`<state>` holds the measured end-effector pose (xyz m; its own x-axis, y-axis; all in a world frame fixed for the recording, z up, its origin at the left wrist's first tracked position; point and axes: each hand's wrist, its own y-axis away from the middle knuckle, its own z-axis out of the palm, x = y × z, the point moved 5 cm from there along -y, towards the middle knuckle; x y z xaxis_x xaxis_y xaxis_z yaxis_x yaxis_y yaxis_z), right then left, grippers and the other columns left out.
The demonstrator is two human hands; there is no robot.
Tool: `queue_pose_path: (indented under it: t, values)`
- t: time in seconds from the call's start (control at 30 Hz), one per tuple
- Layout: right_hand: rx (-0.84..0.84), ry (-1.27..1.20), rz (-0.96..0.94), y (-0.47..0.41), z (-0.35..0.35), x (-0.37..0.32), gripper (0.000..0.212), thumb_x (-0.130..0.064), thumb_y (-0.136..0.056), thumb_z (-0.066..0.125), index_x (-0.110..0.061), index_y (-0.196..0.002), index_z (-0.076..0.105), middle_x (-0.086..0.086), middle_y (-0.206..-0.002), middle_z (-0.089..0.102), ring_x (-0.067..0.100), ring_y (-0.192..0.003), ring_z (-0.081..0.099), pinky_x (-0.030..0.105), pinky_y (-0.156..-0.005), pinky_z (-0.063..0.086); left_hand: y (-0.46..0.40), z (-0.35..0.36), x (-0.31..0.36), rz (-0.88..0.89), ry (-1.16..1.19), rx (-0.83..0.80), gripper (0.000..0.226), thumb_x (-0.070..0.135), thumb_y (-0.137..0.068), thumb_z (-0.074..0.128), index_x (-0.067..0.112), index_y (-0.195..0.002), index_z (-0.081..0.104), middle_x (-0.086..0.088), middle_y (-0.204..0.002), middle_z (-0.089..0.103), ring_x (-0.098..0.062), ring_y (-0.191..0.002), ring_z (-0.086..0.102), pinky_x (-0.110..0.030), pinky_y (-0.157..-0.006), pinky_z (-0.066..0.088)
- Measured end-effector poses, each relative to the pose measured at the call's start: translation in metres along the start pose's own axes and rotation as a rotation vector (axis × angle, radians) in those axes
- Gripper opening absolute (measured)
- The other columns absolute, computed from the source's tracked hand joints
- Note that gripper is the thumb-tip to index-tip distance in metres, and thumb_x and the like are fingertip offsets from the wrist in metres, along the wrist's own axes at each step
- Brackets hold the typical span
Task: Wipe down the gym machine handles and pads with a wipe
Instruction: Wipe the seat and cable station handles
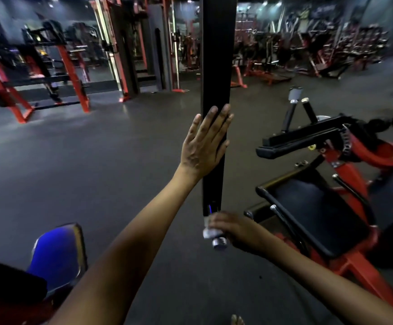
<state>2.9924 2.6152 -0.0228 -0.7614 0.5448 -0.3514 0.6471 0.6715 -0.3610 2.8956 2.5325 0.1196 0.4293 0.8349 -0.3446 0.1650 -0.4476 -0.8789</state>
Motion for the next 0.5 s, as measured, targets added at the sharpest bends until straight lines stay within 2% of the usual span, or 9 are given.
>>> queue_pose_path:
  t: [0.07,0.13,0.2,0.23,0.27,0.33,0.4,0.47,0.5]
  values:
    - [0.061,0.102,0.060,-0.022,0.000,0.007,0.040,-0.030,-0.097,0.039,-0.003,-0.104,0.068,0.014,-0.113,0.065,0.024,-0.108,0.060,0.031,-0.095,0.046,0.002,0.001,0.000,-0.021,0.015,0.017,0.055,0.034,-0.100,0.039,0.012,-0.149,0.026,-0.006,-0.151,0.040,-0.016,-0.147,-0.013,-0.038,-0.120,0.003]
    - [0.017,0.197,0.061,-0.038,0.011,0.008,0.047,-0.034,-0.095,0.039,-0.001,-0.088,0.071,0.017,-0.098,0.067,0.031,-0.099,0.063,0.036,-0.090,0.050,0.005,0.003,0.001,-0.029,0.002,0.023,0.057,0.037,-0.100,0.039,0.013,-0.150,0.026,-0.005,-0.152,0.039,-0.016,-0.147,-0.013,-0.039,-0.120,0.003]
    - [0.017,0.179,-0.009,-0.032,0.019,0.006,0.067,-0.053,-0.095,0.032,0.000,-0.077,0.068,0.018,-0.090,0.065,0.030,-0.100,0.058,0.033,-0.089,0.045,0.006,0.004,0.001,-0.018,-0.008,0.024,0.059,0.039,-0.100,0.037,0.013,-0.151,0.024,-0.004,-0.154,0.035,-0.017,-0.148,-0.012,-0.041,-0.120,0.003]
    - [0.002,0.121,-0.014,-0.023,0.021,0.004,0.069,-0.056,-0.094,0.032,0.000,-0.077,0.067,0.018,-0.090,0.064,0.027,-0.104,0.055,0.032,-0.091,0.041,0.007,0.004,0.001,-0.011,-0.009,0.025,0.061,0.041,-0.100,0.036,0.014,-0.152,0.020,-0.003,-0.156,0.029,-0.017,-0.148,-0.013,-0.041,-0.120,0.003]
    - [0.026,0.059,-0.017,-0.014,0.019,0.002,0.063,-0.052,-0.095,0.036,0.001,-0.080,0.067,0.017,-0.093,0.065,0.025,-0.108,0.053,0.032,-0.095,0.038,0.007,0.005,0.000,-0.006,-0.004,0.024,0.063,0.042,-0.100,0.035,0.014,-0.153,0.014,-0.003,-0.159,0.020,-0.017,-0.148,-0.014,-0.041,-0.120,0.002]
    - [0.126,-0.084,0.064,0.006,0.016,-0.001,0.032,-0.023,-0.093,0.049,0.001,-0.088,0.069,0.015,-0.100,0.066,0.019,-0.114,0.054,0.030,-0.099,0.040,0.008,0.005,0.000,0.003,0.016,0.022,0.067,0.044,-0.100,0.034,0.015,-0.154,0.004,-0.001,-0.163,-0.005,-0.017,-0.148,-0.015,-0.041,-0.121,-0.001]
    - [0.391,-0.265,0.237,0.022,0.011,0.006,0.026,-0.003,-0.083,0.046,-0.002,-0.089,0.071,0.007,-0.100,0.070,0.011,-0.106,0.062,0.024,-0.094,0.047,0.009,0.006,0.000,0.009,0.032,0.030,0.071,0.044,-0.100,0.034,0.016,-0.154,-0.002,0.000,-0.160,-0.018,-0.018,-0.148,-0.015,-0.041,-0.121,-0.002]
    - [0.676,-0.386,0.614,0.031,0.005,0.027,0.022,-0.009,-0.082,0.048,-0.012,-0.079,0.070,-0.010,-0.080,0.070,-0.004,-0.080,0.064,0.014,-0.074,0.047,0.011,0.006,0.000,-0.003,0.060,0.029,0.074,0.044,-0.099,0.036,0.016,-0.154,-0.005,0.001,-0.160,-0.020,-0.018,-0.148,-0.015,-0.042,-0.121,-0.001]
    - [0.713,-0.446,0.835,0.029,0.004,0.034,0.021,-0.015,-0.085,0.051,-0.015,-0.070,0.066,-0.012,-0.066,0.065,-0.004,-0.064,0.059,0.014,-0.062,0.044,0.012,0.007,0.000,-0.012,0.077,0.030,0.075,0.043,-0.098,0.038,0.017,-0.154,-0.005,0.001,-0.160,-0.020,-0.018,-0.148,-0.015,-0.042,-0.121,-0.001]
